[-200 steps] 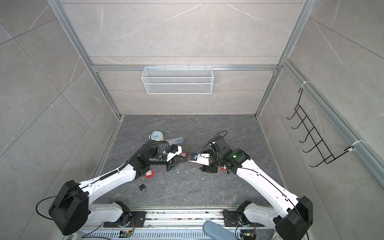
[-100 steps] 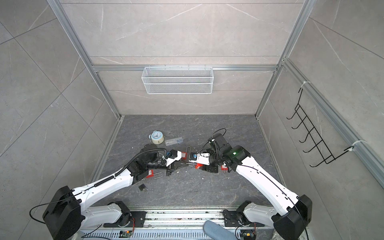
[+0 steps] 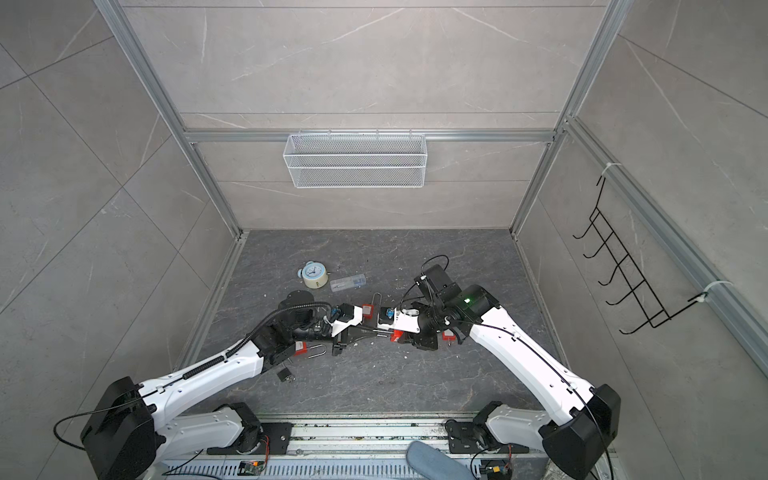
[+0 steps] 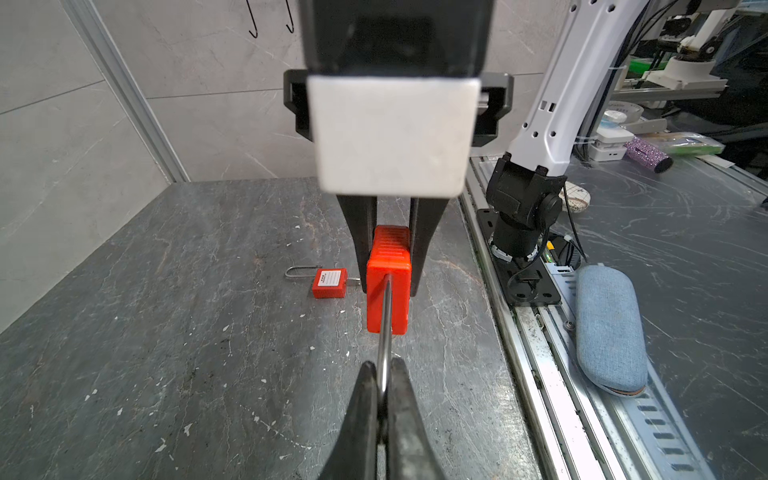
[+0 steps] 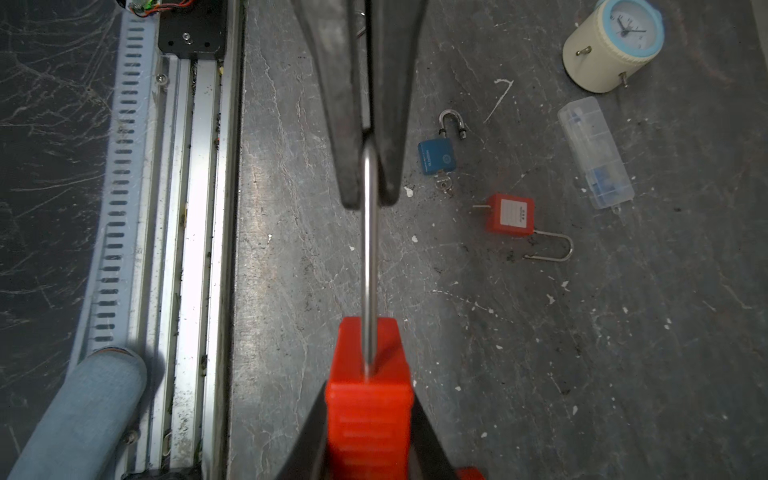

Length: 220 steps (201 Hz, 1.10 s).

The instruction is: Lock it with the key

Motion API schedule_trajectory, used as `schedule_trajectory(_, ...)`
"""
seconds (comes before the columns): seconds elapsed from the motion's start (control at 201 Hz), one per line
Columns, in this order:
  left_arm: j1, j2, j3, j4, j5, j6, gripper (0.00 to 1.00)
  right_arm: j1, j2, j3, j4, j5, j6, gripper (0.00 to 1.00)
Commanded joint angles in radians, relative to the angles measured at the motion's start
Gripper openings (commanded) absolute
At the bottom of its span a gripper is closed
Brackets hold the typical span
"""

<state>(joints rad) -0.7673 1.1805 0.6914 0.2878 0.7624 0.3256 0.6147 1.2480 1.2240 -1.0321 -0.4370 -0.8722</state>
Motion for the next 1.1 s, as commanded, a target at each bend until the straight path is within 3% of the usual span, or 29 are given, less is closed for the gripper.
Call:
schedule_trajectory(0.0, -0.024, -0.004, 0.003, 0.050, 0.008, 0.027, 0.00, 0.002, 0.021, 0.043, -0.029, -0.082, -0.001, 0.14)
schedule_trajectory(0.324, -0.053, 0.043, -0.007, 0.128, -0.025, 0.025, 0.00, 0.002, 0.041, 0.058, 0.022, -0.159, -0.017, 0.13)
schedule_trajectory(0.732, -0.055, 0.111, -0.070, 0.382, -0.082, -0.099, 0.00, 0.002, 0.071, 0.061, 0.157, -0.200, -0.027, 0.17)
schedule_trajectory(1.09, 0.019, 0.109, -0.100, 0.528, -0.046, -0.187, 0.00, -0.063, 0.014, 0.058, 0.077, -0.077, -0.029, 0.50)
